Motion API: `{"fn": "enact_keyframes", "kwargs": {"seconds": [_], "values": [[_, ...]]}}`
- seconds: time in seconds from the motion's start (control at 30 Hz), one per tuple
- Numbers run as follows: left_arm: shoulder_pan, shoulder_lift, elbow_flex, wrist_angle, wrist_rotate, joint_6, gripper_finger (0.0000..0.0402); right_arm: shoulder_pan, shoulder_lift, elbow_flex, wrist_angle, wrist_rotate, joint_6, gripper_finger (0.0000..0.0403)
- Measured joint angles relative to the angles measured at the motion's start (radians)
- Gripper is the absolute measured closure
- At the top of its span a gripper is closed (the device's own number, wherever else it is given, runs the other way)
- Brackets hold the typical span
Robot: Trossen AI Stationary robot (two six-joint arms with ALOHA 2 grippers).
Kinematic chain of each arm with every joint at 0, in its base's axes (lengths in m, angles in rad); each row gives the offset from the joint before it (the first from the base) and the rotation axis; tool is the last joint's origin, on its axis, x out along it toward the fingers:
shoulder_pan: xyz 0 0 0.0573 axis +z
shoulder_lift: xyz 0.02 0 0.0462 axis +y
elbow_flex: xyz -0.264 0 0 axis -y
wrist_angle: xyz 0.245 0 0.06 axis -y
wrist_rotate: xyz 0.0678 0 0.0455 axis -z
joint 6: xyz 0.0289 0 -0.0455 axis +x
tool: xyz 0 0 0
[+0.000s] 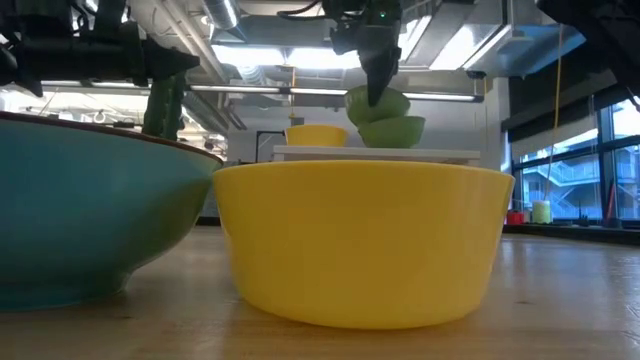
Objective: Pick & Place Mini bowls
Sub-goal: Stack the right green bowl on top of the green bowl on the shelf
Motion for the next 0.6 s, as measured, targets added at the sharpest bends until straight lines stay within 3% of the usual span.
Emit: {"fn": "enact_keyframes", "kwargs": {"seconds": [0.23, 0.6], "values": [[0.000, 0.000, 0.000, 0.000, 0.000, 0.000, 0.0394, -0.003, -0.017, -0.001, 0.001, 0.050, -0.011, 0.0390], [0.000, 0.000, 0.000, -0.004, 0.000, 0.003, 0.0396, -0.003, -0.048, -0.001, 0.001, 0.013, 0.040, 0.0390]]}}
